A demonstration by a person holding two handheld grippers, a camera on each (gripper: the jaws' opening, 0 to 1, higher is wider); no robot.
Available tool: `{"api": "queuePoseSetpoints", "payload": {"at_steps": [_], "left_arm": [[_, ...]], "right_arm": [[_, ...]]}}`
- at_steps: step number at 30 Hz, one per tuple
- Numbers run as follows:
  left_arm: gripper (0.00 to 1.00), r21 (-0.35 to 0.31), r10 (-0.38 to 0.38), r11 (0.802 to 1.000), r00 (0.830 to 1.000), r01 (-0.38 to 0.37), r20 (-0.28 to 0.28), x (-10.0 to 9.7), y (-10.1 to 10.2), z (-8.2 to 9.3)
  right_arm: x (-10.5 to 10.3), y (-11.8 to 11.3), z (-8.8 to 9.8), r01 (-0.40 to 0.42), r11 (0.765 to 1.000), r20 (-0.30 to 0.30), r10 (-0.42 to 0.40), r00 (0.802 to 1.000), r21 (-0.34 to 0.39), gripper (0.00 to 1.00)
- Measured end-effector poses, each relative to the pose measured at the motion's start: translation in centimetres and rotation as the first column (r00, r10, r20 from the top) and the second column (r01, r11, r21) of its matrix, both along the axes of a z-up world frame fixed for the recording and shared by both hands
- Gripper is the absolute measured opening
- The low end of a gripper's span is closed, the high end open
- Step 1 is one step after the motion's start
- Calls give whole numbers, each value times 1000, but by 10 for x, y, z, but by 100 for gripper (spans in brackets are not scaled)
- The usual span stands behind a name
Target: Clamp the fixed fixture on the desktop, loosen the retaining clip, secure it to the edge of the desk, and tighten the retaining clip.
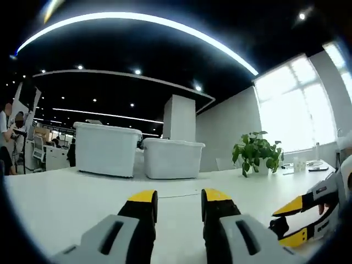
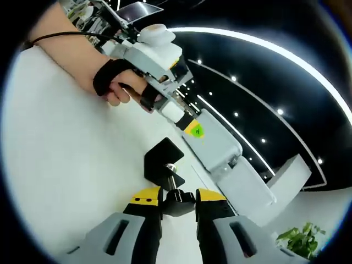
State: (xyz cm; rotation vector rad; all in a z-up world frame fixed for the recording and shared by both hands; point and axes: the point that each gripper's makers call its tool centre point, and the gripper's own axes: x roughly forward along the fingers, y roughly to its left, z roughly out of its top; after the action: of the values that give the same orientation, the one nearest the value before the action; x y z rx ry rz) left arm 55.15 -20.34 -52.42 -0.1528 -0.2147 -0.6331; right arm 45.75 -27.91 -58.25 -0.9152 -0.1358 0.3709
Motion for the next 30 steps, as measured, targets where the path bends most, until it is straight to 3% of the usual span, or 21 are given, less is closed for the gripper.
{"api": "queuePoseSetpoints", "payload": {"at_steps": [6, 14, 20, 22, 25, 27, 30], "left_arm": [[34, -36, -7, 999, 1000, 6, -21, 1, 4, 1], [35, -91, -2, 996, 1000, 3, 7, -2, 15, 10], [37, -130, -13, 991, 1000, 14, 10, 1, 22, 15], [38, -128, 6, 992, 1000, -7, -7, 9, 29, 12], [37, -203, 10, 979, 1000, -14, -18, 14, 42, 17], [37, -211, 24, 977, 1000, -28, -20, 18, 49, 17], [37, -217, 40, 975, 998, -51, -52, 24, 54, 12]], "right_arm": [[-9, 5, 4, 51, 996, 54, -47, 997, -74, 23], [-12, 13, -1, 89, 972, 45, -81, 996, -219, 23], [-18, 17, -6, 95, 958, 25, -92, 995, -270, 20], [-19, 17, -8, 105, 948, 21, -103, 994, -299, 19], [-21, 19, -9, 118, 922, 36, -112, 993, -369, 19], [-21, 21, -9, 124, 907, 48, -115, 992, -403, 19], [-21, 22, -9, 131, 903, 57, -118, 991, -410, 18]]}}
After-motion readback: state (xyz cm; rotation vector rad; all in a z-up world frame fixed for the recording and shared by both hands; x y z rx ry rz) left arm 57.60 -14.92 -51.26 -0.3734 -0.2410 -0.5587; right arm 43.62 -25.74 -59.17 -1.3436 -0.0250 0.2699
